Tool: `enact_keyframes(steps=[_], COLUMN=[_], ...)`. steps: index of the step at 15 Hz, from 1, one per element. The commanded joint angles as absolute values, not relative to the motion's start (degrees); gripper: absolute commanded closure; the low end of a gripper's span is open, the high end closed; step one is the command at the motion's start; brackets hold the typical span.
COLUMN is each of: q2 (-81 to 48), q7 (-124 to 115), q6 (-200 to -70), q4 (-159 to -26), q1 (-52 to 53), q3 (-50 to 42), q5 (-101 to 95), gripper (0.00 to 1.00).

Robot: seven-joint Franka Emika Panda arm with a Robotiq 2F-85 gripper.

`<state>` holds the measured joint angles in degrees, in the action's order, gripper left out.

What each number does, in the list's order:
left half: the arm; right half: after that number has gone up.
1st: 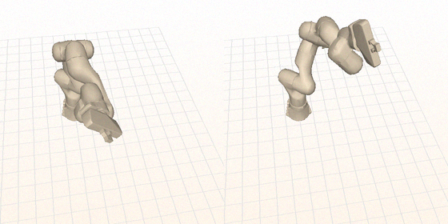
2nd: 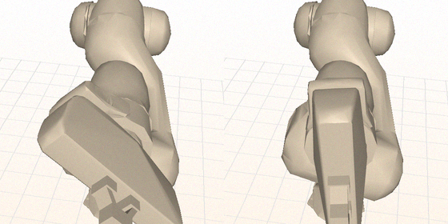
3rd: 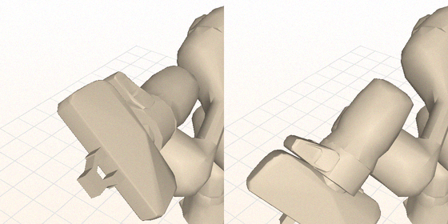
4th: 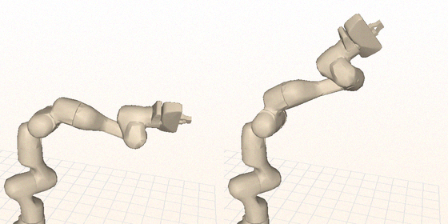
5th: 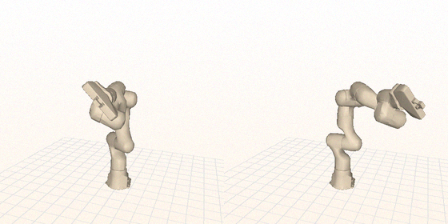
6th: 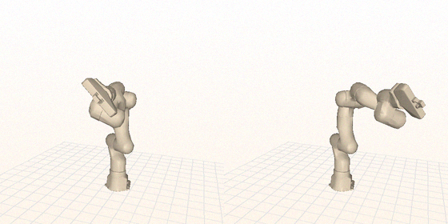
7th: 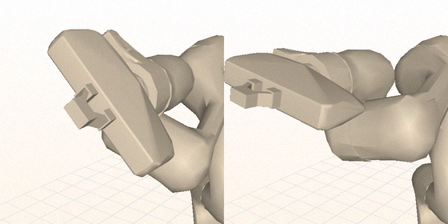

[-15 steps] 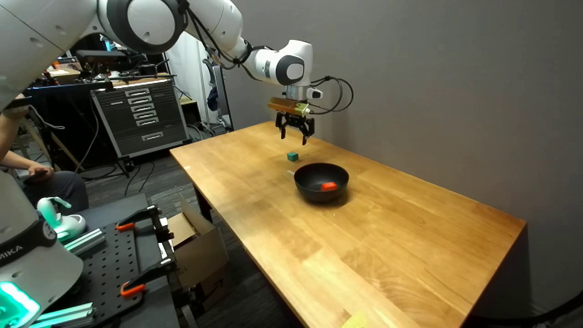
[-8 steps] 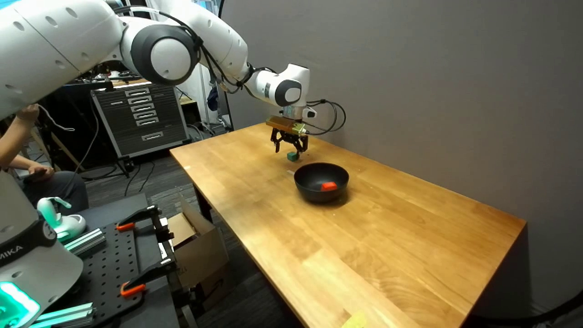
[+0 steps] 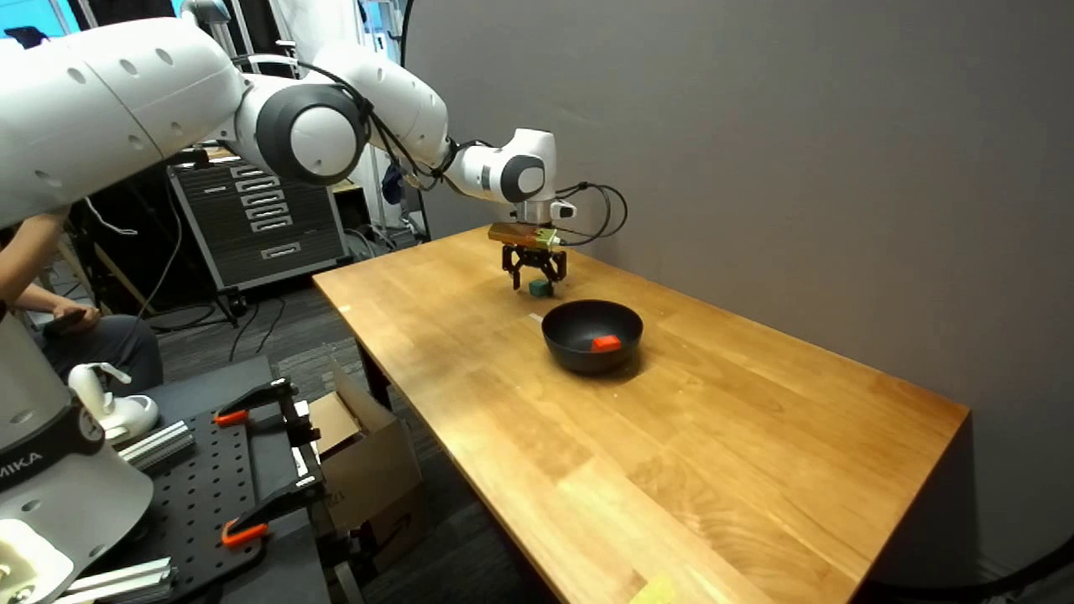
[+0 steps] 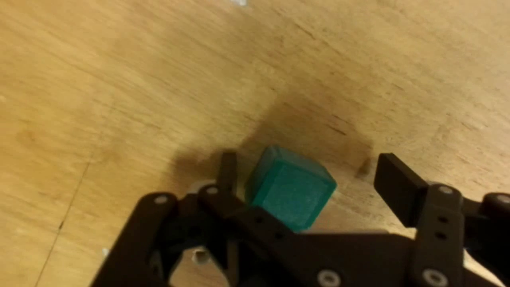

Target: Pick up the orange and green blocks from the table and put them in the bowl

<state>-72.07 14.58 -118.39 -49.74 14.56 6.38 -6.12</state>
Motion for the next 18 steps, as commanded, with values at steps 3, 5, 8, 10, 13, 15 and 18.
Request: enact_keyframes(steps=[3, 5, 8, 10, 13, 15, 18], q2=[-76.32, -74.69, -71.87, -68.86, -63.75, -59.01, -52.57], q7=[9.78, 8.28, 5.84, 5.21, 5.32, 5.91, 4.48], q6=[-115.68, -114.63, -111.49, -107.84, -101.95, -99.71, -100.63], q4=[-41.3, -42.81, -45.17, -47.76, -51.74, -56.35, -64.42], q1=[18.02, 18.24, 18.43, 17.9, 16.97, 15.65, 13.67], q3=[2.31, 0.99, -2.13, -3.78, -5.34, -4.82, -4.56], q5=[-9.28, -9.46, -10.95, -11.49, -10.53, -9.27, -7.5], gripper=[0.58, 0.73, 0.84, 0.84, 0.83, 0.84, 0.83])
